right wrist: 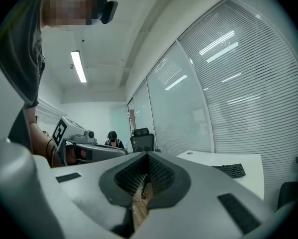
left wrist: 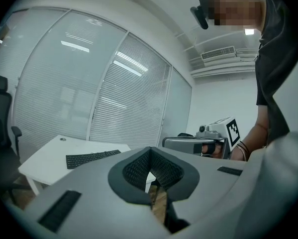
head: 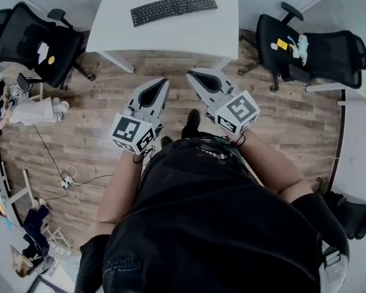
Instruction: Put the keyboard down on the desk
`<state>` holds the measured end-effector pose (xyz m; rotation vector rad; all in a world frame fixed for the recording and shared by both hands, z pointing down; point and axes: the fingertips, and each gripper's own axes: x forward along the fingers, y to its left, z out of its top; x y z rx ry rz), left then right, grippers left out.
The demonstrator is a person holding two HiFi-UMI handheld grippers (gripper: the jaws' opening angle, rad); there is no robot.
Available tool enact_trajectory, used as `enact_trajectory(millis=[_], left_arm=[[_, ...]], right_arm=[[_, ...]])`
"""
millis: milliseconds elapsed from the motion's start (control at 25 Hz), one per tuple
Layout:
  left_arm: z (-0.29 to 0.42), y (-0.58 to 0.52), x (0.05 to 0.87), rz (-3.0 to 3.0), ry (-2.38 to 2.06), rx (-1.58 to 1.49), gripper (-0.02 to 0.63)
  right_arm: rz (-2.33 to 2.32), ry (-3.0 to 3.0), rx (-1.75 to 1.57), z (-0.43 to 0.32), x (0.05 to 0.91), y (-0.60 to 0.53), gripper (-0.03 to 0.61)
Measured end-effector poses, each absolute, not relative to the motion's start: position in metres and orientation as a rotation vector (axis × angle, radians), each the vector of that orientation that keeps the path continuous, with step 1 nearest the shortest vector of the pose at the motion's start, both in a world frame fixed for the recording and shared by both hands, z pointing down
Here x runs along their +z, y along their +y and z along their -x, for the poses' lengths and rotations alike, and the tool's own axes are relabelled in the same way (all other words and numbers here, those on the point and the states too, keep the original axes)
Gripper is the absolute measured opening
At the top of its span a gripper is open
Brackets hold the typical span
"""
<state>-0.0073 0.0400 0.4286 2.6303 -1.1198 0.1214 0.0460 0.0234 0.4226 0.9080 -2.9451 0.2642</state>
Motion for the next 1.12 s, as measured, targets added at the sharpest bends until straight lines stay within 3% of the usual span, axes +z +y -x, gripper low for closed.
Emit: enact_trajectory(millis=[480,1120], left_arm=[[0.074,0.133,0.406,-2.667,-1.125,0.087,0.015],[0.102,0.189,0.397,-2.697,-1.08,0.036,0.015]], right_arm=[[-0.925,-2.97,0.258,0.026,0.407,0.127,0.023],[-0.946,-2.932,0.213,0.06,0.4,0.188,0.023]])
